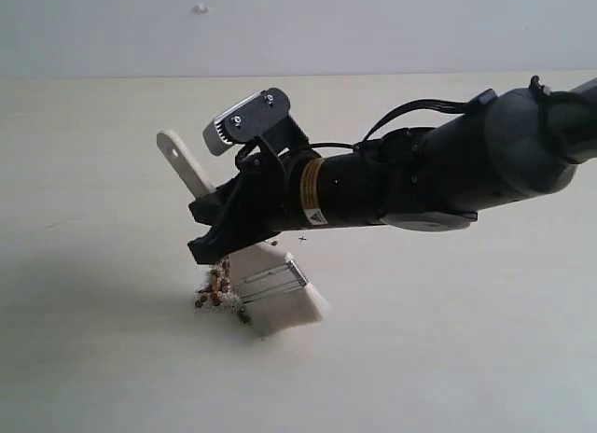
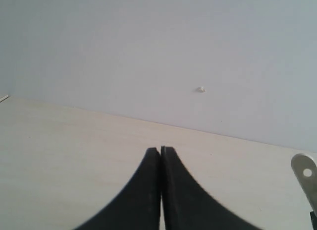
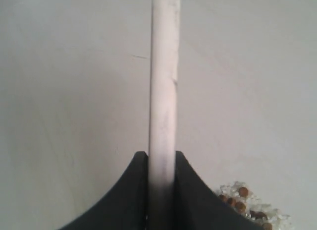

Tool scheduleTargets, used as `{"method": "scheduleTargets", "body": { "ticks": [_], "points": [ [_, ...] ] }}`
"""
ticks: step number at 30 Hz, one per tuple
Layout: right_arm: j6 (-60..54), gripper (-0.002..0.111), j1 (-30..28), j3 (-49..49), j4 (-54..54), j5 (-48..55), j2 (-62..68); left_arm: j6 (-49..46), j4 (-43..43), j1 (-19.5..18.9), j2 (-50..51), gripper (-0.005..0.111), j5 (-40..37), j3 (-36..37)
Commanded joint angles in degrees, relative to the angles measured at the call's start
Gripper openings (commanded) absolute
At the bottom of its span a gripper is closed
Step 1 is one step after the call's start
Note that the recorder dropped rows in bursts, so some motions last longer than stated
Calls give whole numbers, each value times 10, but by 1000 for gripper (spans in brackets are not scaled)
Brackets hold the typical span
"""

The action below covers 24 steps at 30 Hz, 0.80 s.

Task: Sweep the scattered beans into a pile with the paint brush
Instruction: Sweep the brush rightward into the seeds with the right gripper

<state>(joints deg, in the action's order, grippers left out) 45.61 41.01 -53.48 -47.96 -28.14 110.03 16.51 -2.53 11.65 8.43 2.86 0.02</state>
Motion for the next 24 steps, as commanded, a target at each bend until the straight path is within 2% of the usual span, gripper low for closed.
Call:
{"method": "scheduleTargets", "body": {
  "ticks": [1, 13, 24],
  "points": [
    [-26, 0, -3, -16, 34, -9, 1, 2, 2, 3, -4, 0, -1, 0],
    [-14, 0, -3, -18, 31, -4, -42, 2, 2, 3, -4, 0, -1, 0],
    [-4, 0, -3, -18, 31, 174, -81, 2, 2, 3, -4, 0, -1, 0]
  ]
}}
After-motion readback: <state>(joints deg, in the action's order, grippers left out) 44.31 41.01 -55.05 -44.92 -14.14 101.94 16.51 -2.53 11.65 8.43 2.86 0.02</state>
